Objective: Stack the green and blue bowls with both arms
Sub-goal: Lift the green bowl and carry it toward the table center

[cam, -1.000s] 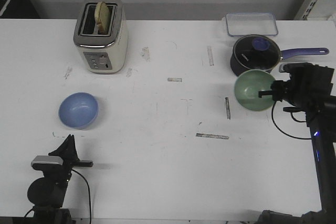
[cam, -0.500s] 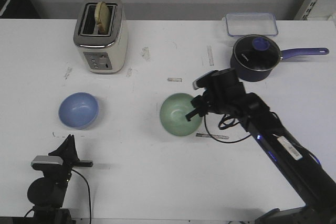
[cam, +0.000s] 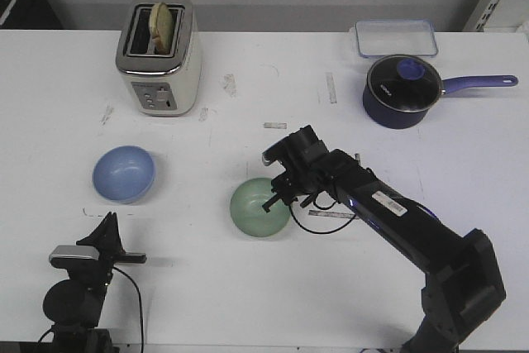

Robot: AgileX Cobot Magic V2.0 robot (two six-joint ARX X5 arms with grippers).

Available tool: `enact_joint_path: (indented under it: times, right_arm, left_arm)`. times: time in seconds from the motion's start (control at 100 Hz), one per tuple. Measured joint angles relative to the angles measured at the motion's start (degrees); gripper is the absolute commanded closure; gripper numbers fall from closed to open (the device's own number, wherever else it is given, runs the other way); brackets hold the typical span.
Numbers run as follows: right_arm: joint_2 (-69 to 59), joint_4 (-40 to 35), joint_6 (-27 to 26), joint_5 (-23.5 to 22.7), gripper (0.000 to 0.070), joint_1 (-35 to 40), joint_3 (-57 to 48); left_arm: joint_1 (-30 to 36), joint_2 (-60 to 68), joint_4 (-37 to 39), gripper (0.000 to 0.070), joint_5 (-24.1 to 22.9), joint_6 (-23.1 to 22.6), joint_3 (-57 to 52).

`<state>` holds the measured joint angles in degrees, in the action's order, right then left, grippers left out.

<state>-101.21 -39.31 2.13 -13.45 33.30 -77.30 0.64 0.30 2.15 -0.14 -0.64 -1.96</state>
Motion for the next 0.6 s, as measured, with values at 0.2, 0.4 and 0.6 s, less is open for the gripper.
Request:
enact_joint_path:
  times: [0.2,0.4,0.6]
  right_arm:
    - [-0.1,0.4,0.3,0.0,0.0605,0.0,0.0]
    - [-0.1,0.3,0.4,-0.5,0.0241,0.0,0.0]
    - [0.3,-0.7,0.6,-0.4,0.0239,-0.3,-1.6]
  left_arm:
    - [0.0,0.0,0.0,0.0699,0.0,0.0,0.0]
    - [0.0,0.0,0.0,0.0699,0.0,0.0,0.0]
    - [0.0,0.0,0.2,0.0699,0.0,0.0,0.0]
